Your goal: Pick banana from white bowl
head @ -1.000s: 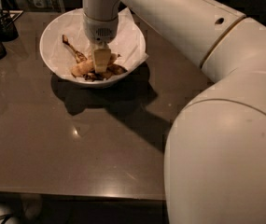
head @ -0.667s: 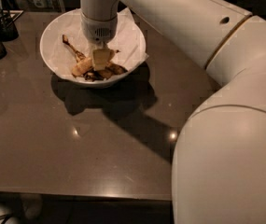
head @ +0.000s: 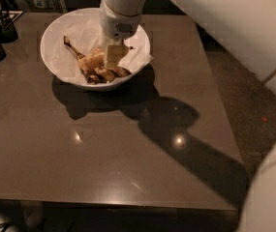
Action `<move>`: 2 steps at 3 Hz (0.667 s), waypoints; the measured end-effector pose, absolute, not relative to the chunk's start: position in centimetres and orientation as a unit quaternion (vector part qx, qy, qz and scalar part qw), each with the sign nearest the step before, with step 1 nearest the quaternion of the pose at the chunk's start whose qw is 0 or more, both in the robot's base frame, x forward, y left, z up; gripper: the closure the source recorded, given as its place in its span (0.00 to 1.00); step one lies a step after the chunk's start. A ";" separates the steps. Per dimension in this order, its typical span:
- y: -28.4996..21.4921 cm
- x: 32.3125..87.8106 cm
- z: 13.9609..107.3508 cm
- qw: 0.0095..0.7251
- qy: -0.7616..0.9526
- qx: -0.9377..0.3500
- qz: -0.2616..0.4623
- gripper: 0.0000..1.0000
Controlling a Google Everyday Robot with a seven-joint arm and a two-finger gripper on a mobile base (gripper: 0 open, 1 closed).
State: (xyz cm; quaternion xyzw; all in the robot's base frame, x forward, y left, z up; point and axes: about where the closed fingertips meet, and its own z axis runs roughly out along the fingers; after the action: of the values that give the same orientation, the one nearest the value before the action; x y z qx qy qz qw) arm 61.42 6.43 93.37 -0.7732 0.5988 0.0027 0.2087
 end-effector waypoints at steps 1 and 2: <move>3.9 59.9 96.8 0.268 0.600 -0.753 0.009 1.00; 3.3 59.8 96.9 0.272 0.604 -0.749 0.011 1.00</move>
Offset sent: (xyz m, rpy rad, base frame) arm -0.0133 -0.0214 0.0288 0.0922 -0.0515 -0.0192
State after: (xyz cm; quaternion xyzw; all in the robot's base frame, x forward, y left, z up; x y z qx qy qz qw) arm 59.82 3.34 96.94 -0.7490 0.6041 0.0106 0.2721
